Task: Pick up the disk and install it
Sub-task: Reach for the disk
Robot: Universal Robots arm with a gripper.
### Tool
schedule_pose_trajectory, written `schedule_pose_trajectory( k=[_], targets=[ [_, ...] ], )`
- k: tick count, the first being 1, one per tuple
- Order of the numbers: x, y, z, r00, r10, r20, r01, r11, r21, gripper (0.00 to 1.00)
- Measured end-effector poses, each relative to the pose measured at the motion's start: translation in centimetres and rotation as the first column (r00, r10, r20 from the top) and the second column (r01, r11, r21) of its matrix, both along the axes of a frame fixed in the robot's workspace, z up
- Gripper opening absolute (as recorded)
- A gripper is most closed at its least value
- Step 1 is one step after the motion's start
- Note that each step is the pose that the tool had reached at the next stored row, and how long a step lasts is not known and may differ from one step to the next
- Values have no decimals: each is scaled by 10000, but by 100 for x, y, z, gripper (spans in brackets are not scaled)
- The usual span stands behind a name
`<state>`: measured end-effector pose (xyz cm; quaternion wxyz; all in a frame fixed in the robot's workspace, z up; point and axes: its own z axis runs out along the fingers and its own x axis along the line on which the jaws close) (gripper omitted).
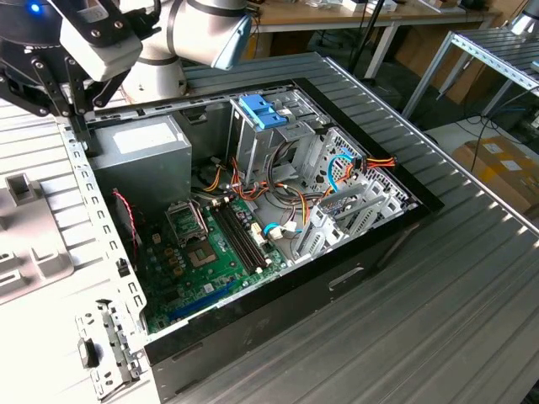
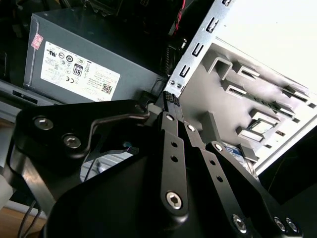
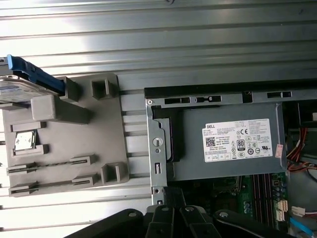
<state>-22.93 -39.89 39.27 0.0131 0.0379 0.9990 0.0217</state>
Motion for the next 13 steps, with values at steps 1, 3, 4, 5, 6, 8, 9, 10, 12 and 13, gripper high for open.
schedule_pose_trajectory(
  k=[1, 3, 4, 5, 6, 8, 9, 10, 12, 13],
  targets=[
    [-13, 0, 0, 10000, 0, 0, 0, 10000, 0, 11],
    [-37, 0, -1, 10000, 1, 0, -1, 10000, 1, 11],
    [-49, 0, -1, 10000, 1, 0, -1, 10000, 1, 11],
    [-56, 0, -1, 10000, 0, 0, 0, 10000, 0, 11],
    [-63, 0, -1, 10000, 0, 0, 0, 10000, 0, 11],
    [-81, 0, -2, 10000, 1, 0, -1, 10000, 1, 11],
    [-93, 0, -3, 10000, 1, 0, -1, 10000, 0, 11],
    [-101, 0, -3, 10000, 0, 0, 0, 10000, 0, 11],
    [-117, 0, -3, 10000, 1, 0, -1, 10000, 1, 11],
    [-135, 0, -4, 10000, 0, 0, 0, 10000, 0, 11]
  ],
)
